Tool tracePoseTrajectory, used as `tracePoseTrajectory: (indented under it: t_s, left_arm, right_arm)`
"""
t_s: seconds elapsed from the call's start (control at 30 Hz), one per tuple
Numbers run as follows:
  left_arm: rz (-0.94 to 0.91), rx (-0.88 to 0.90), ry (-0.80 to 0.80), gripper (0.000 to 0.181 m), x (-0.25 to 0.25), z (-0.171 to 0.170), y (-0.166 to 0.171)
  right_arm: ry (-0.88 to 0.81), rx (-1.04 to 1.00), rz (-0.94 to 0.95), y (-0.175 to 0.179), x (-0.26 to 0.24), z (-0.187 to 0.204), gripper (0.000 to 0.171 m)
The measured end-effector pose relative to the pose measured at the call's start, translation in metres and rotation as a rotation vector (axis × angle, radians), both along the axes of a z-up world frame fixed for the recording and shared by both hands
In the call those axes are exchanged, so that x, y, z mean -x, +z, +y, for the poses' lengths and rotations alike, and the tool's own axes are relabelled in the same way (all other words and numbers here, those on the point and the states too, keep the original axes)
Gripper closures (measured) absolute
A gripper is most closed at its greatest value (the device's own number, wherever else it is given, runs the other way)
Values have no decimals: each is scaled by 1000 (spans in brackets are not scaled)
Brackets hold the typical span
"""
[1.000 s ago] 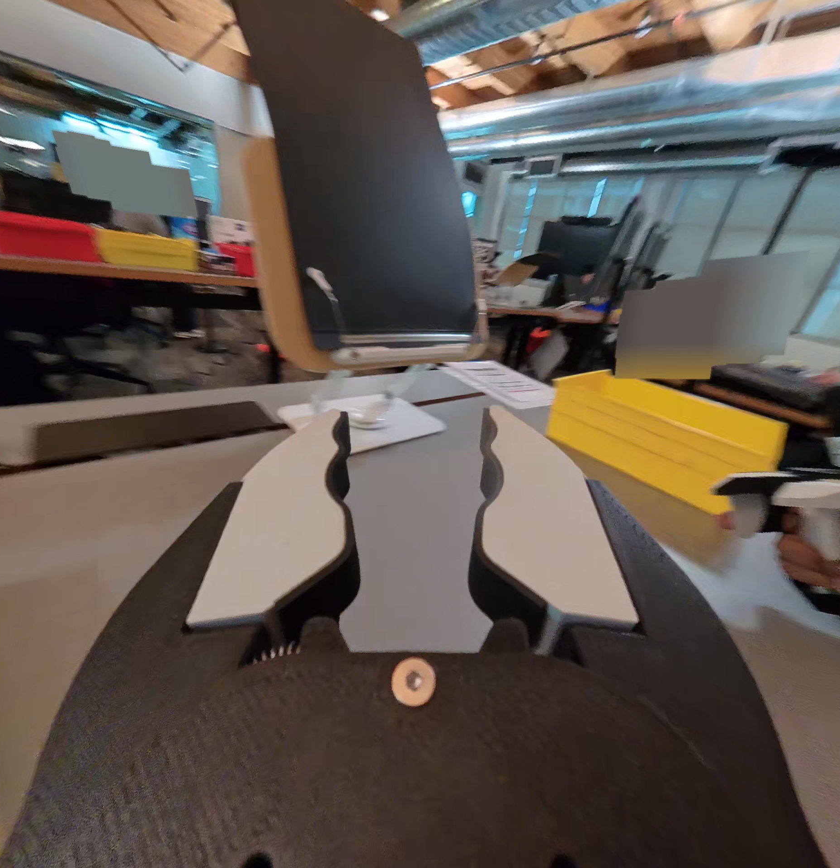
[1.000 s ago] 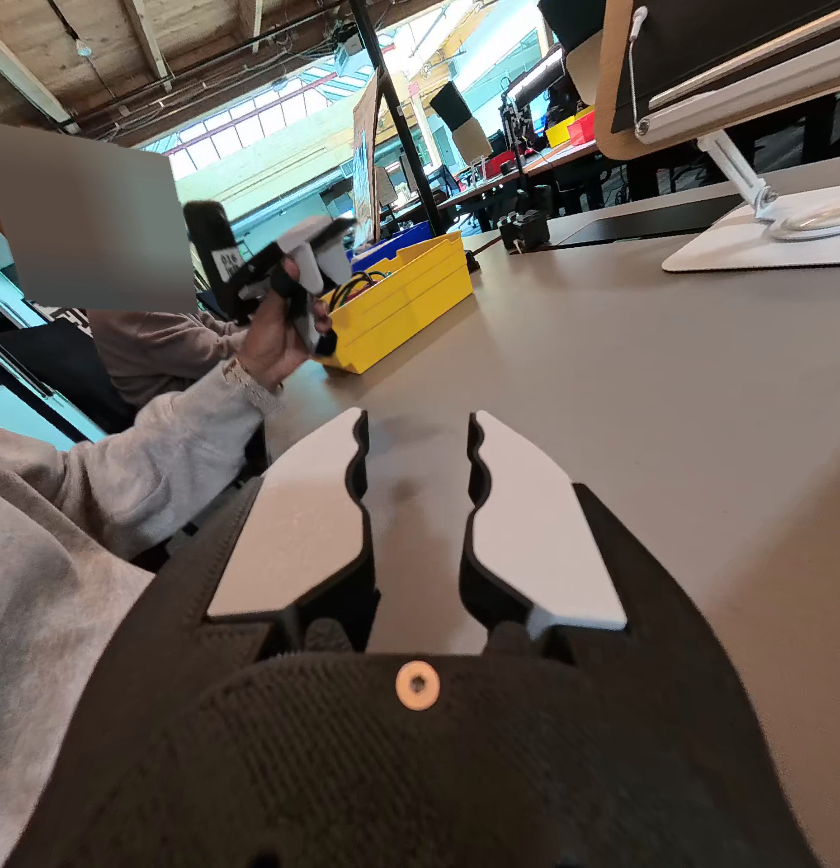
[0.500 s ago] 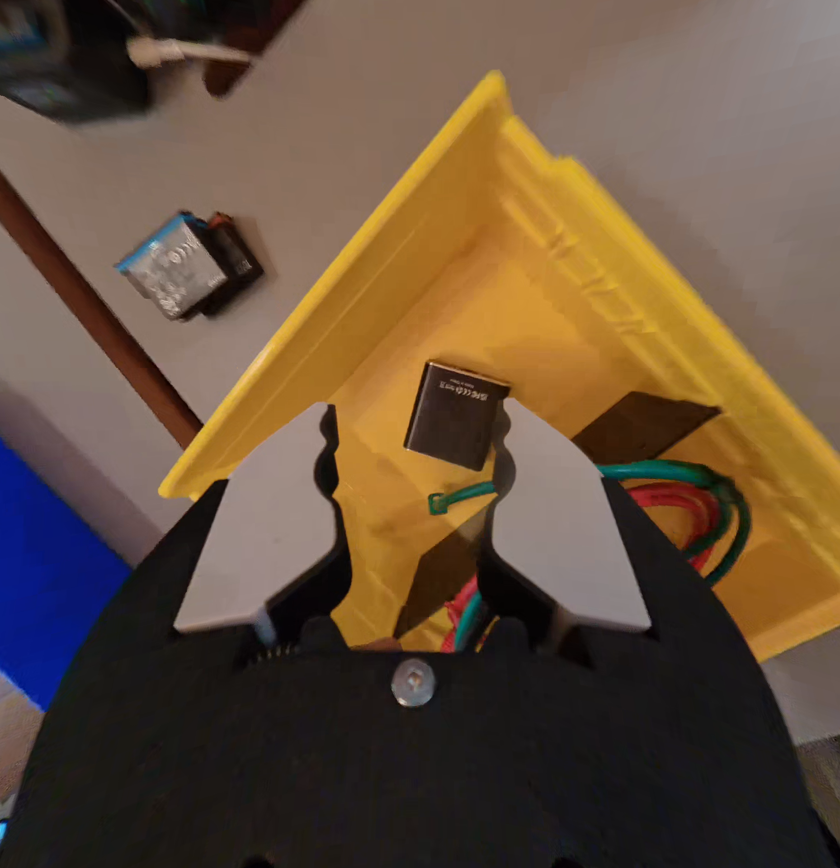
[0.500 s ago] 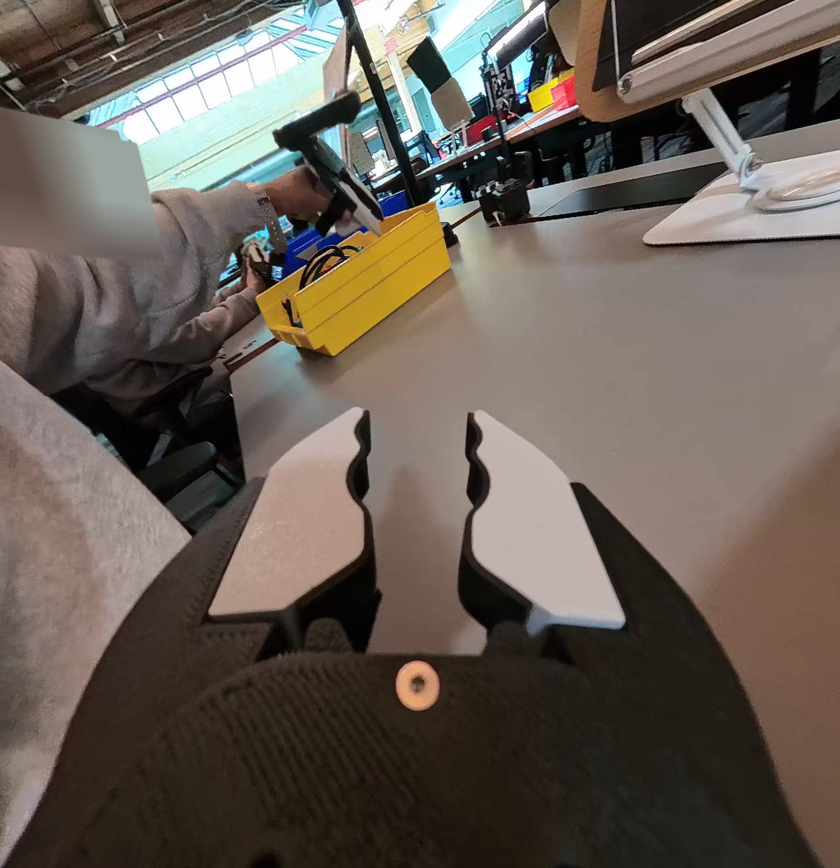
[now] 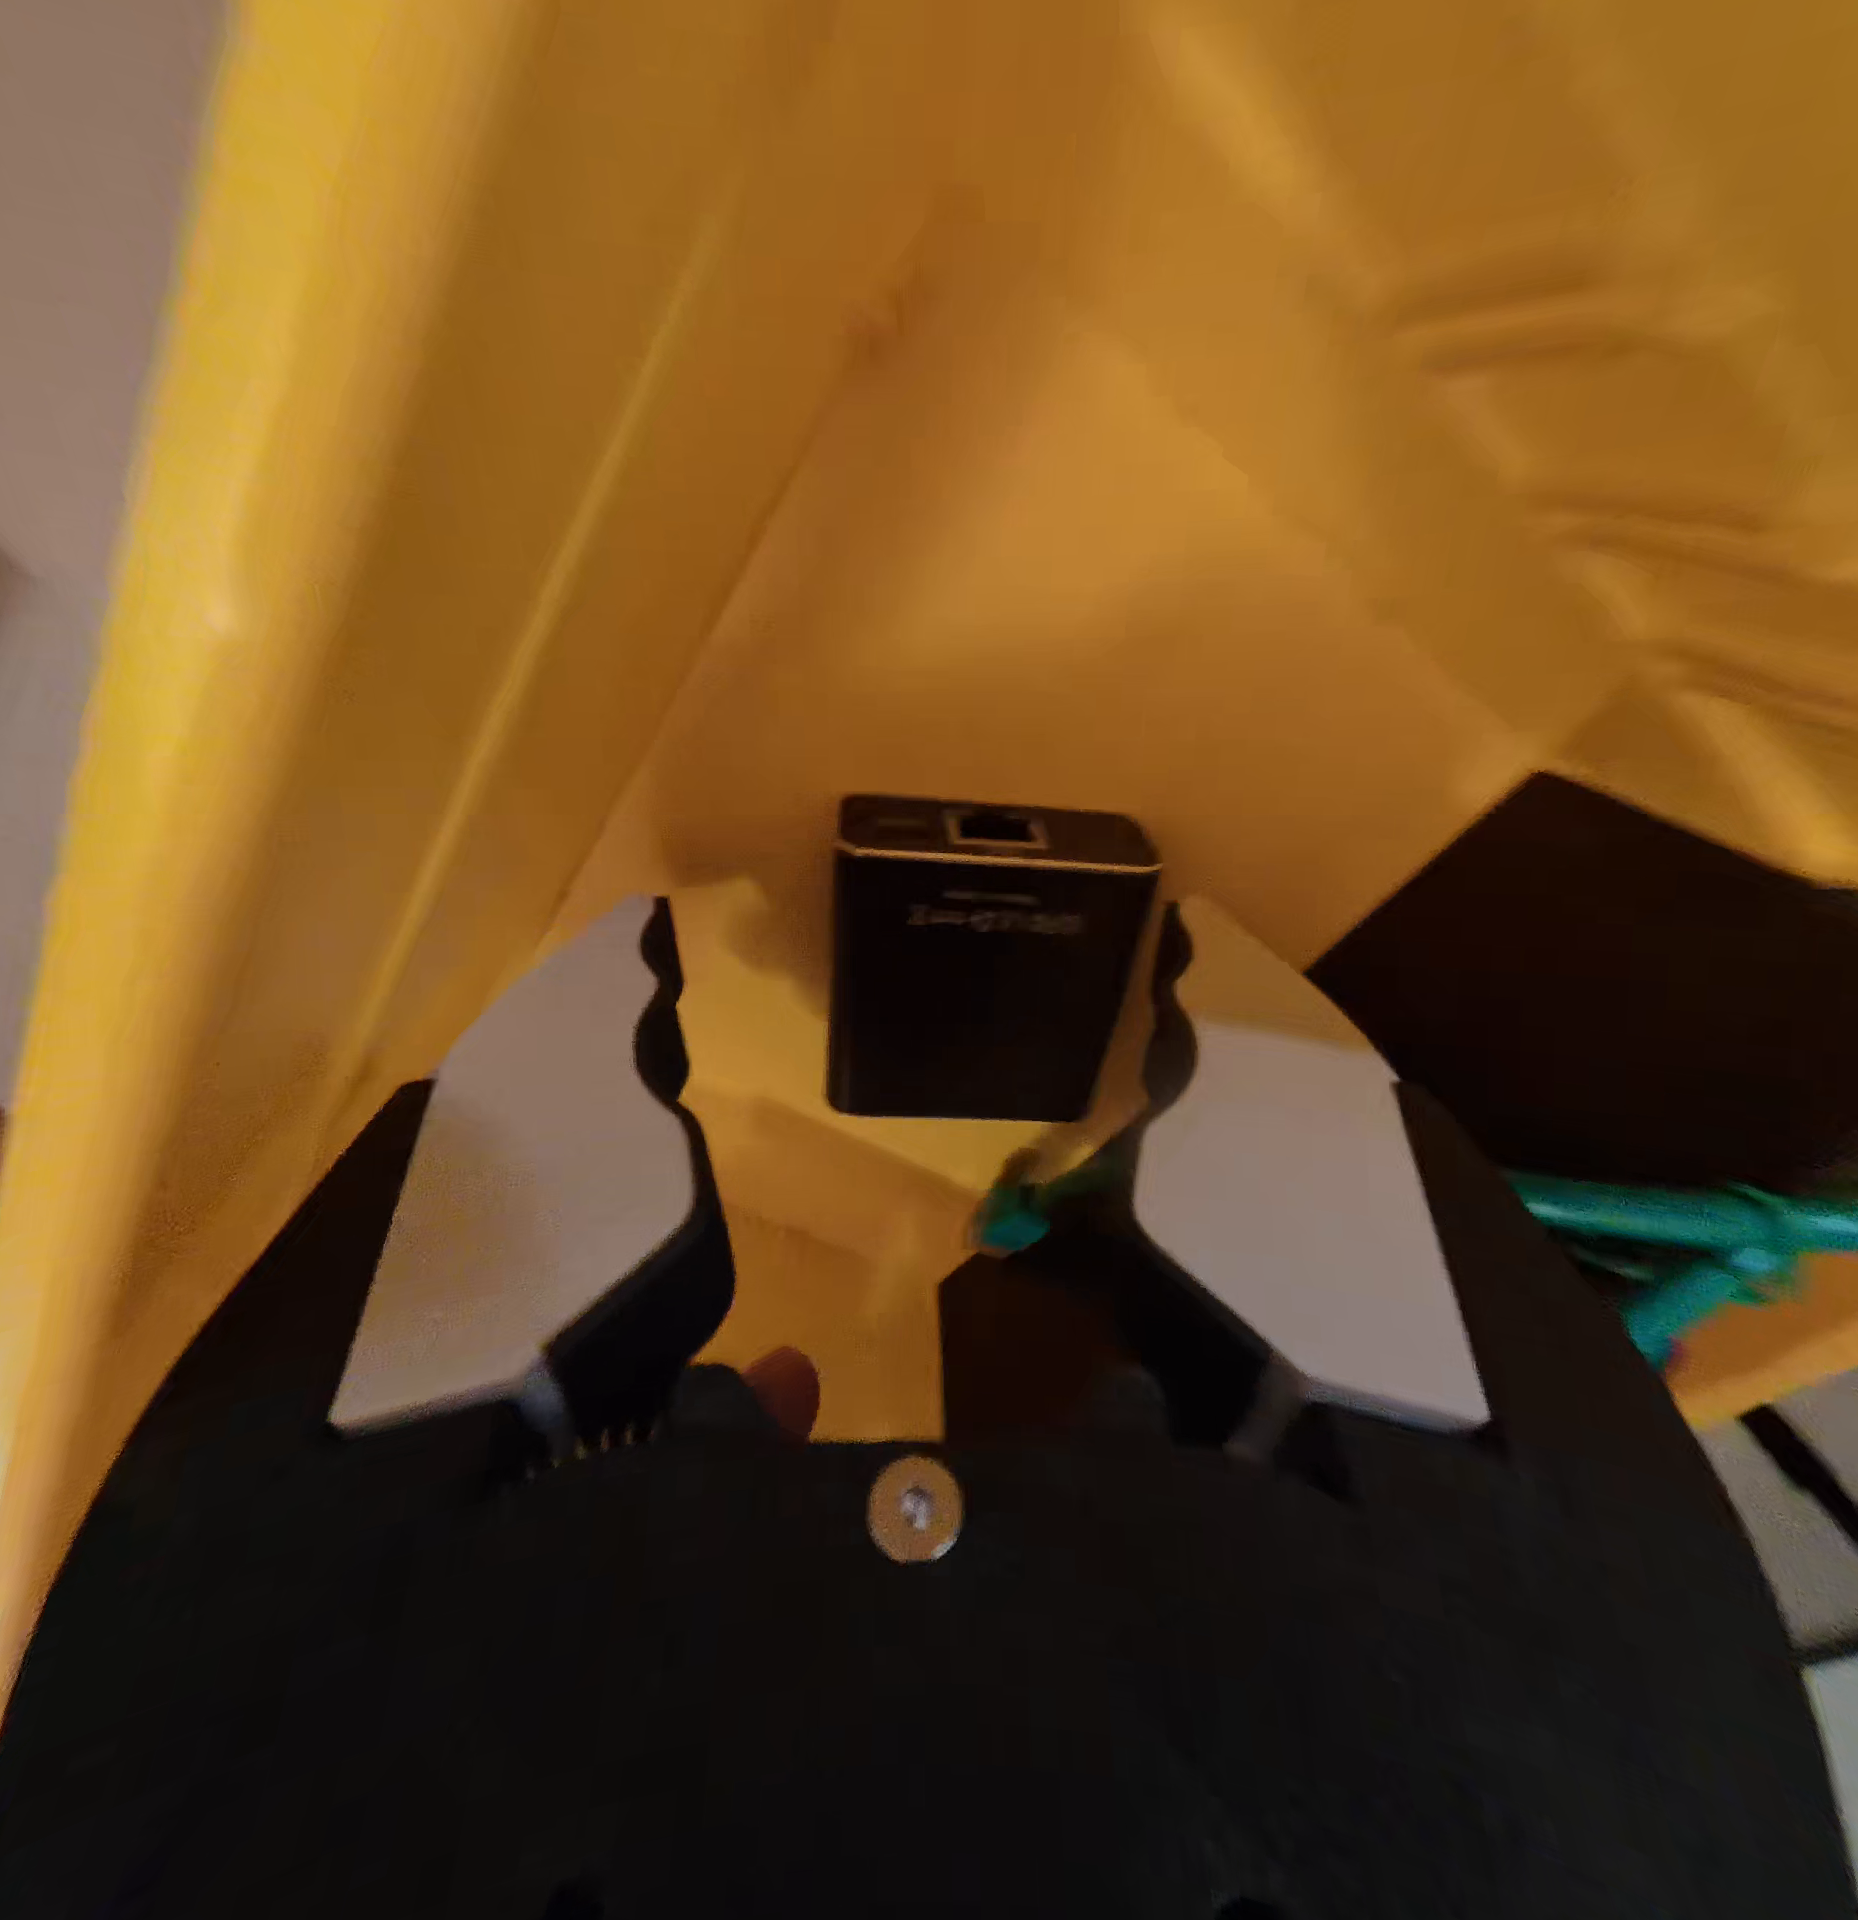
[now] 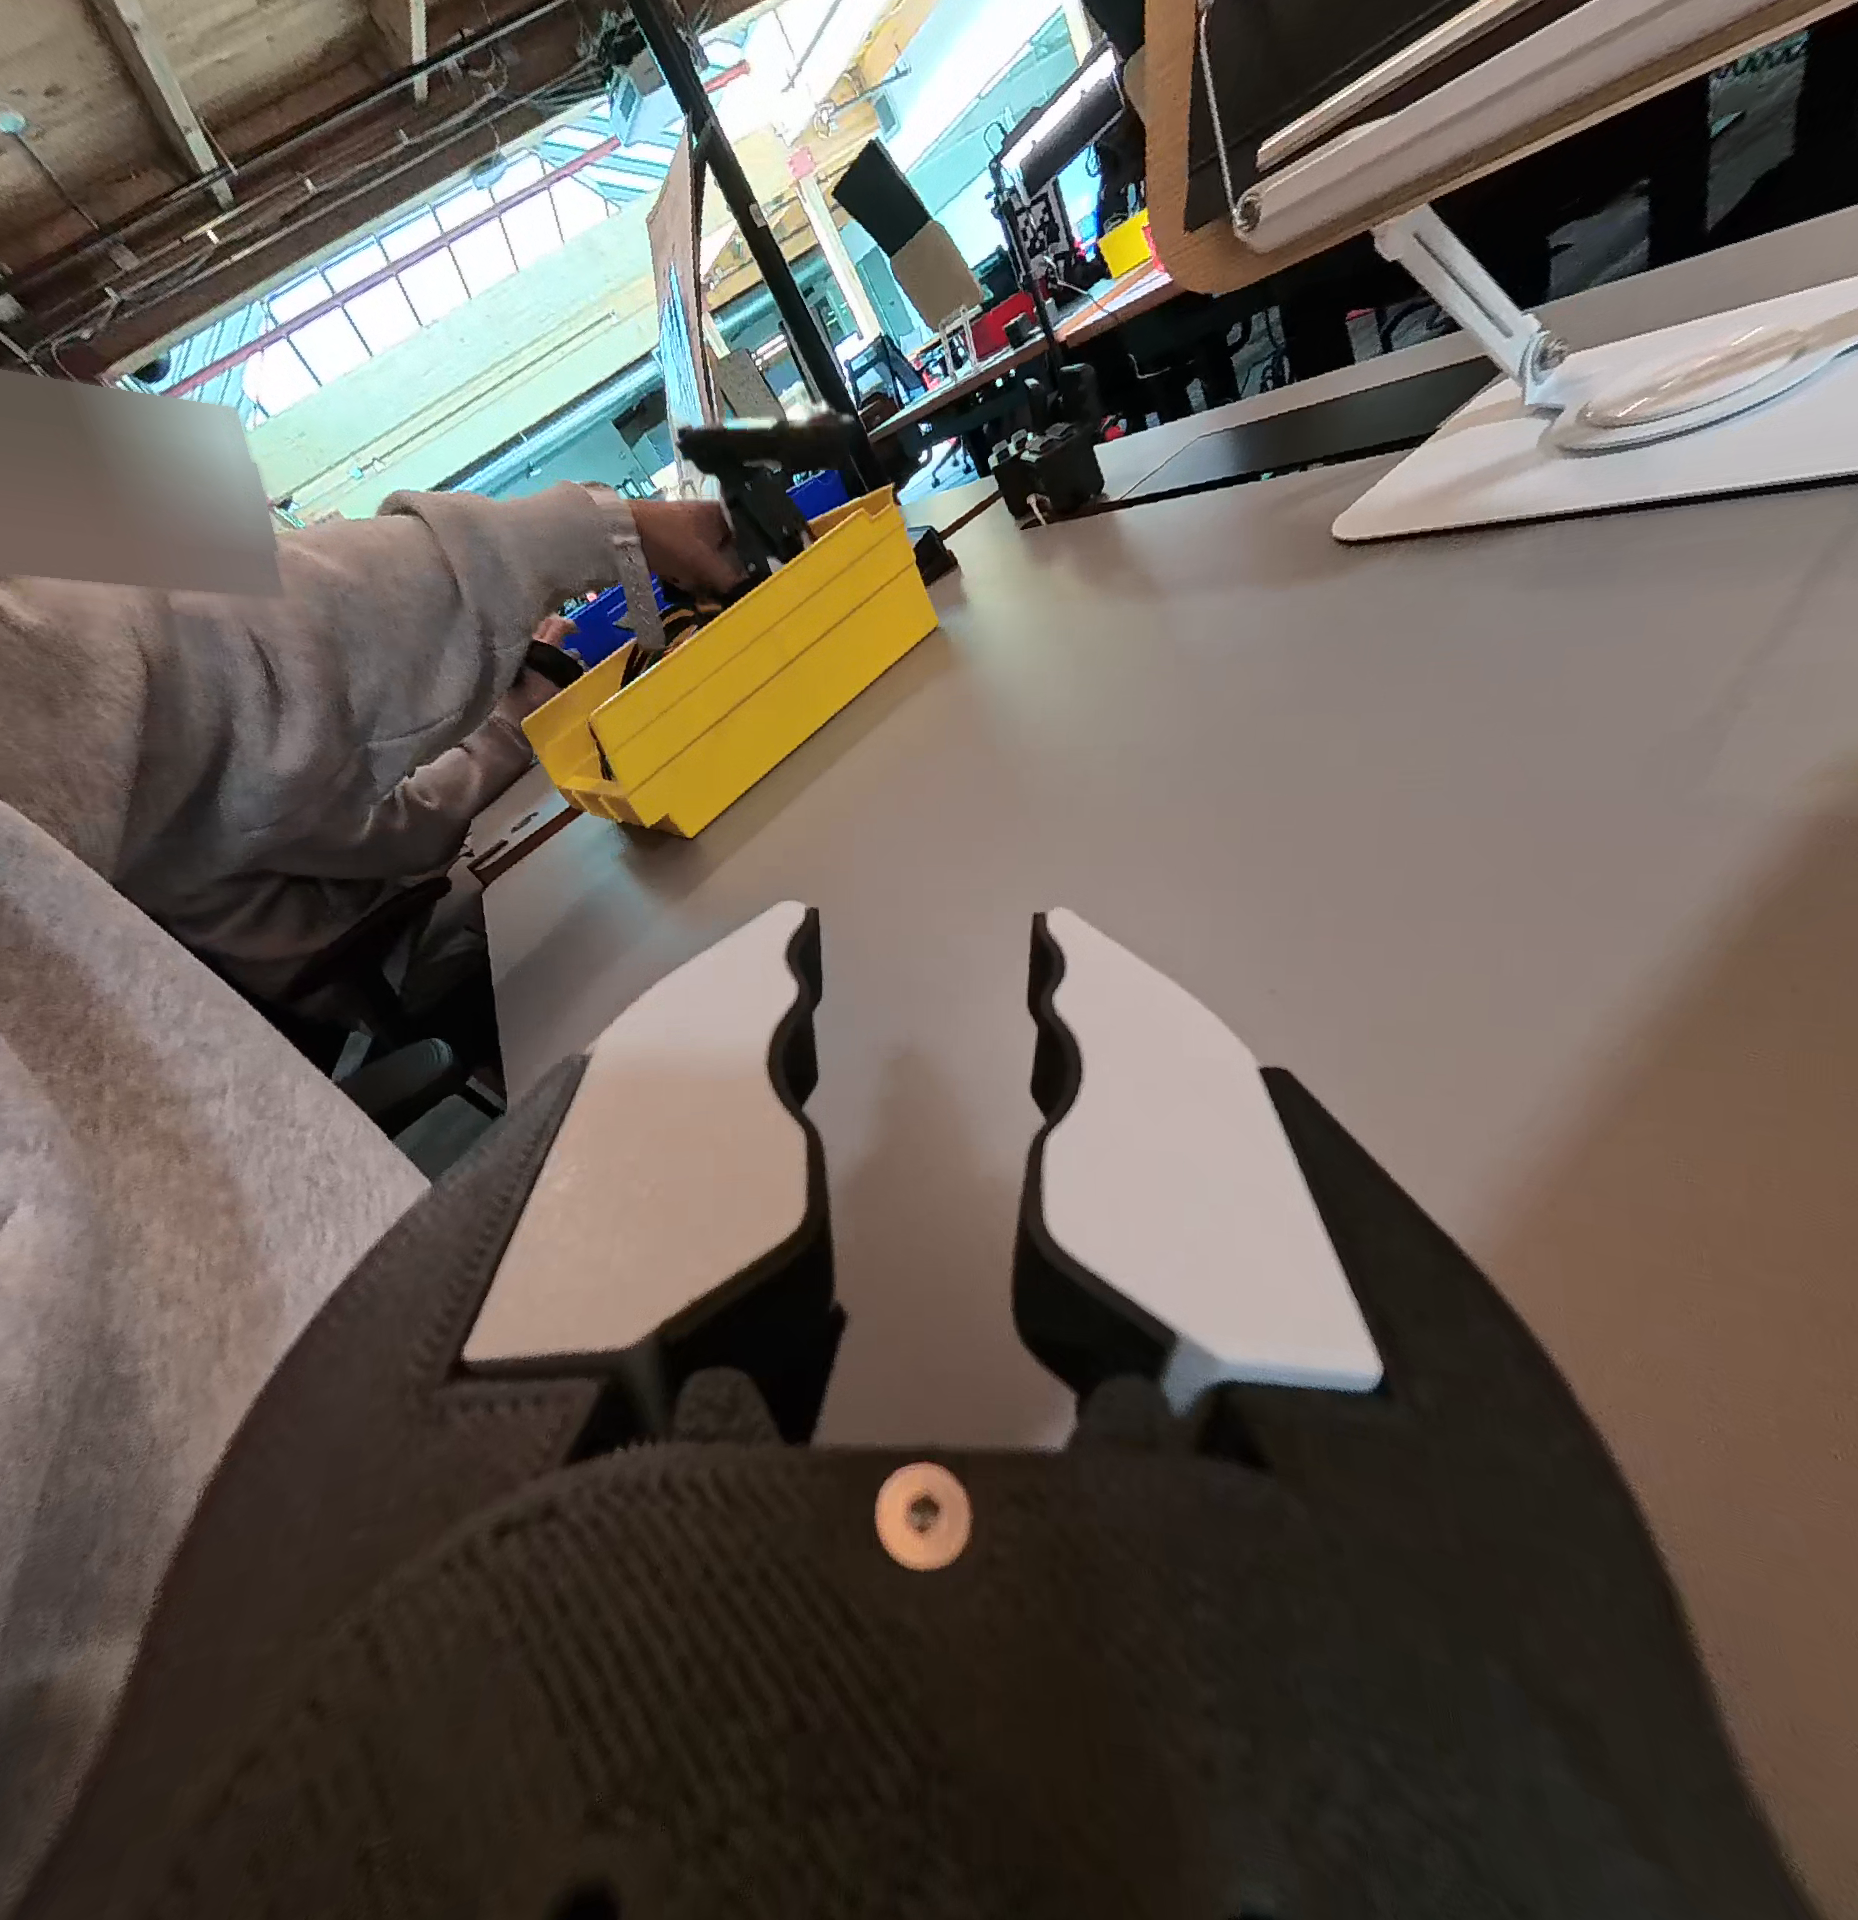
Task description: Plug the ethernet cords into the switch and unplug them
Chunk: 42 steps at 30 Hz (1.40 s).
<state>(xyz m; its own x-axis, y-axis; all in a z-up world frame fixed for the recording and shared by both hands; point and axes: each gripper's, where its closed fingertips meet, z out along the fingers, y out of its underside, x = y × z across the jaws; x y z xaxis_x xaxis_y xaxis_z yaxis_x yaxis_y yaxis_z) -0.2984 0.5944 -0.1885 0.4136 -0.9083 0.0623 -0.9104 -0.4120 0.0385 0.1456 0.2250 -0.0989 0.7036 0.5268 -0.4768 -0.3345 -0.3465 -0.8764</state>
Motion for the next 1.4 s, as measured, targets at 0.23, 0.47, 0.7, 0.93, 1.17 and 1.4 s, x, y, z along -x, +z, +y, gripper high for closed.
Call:
tracePoseTrajectory:
  t_s: [0.23, 0.47, 0.7, 0.93, 1.17, 1.4]
  left_arm:
    - [75, -210, -115, 121, 10, 14, 18]
    - [-363, -691, -132, 121, -36, 7, 170]
    - [-890, -806, -216, 122, -140, -116, 266]
    - [-1316, -524, -246, 122, -254, -263, 220]
    - [-1617, -36, -48, 123, -340, -363, 139]
    - [-1565, 94, -7, 123, -369, -410, 99]
  right_arm:
    - [2, -5, 31, 4, -1, -2, 133]
    - [28, -18, 77, 11, 2, -6, 134]
    - [54, -65, -12, 16, 17, -17, 134]
    - [-29, -291, -356, 25, 41, -22, 113]
    - [-47, -490, -620, 29, 82, -36, 90]
    - [-48, -509, -974, -2, 80, -35, 139]
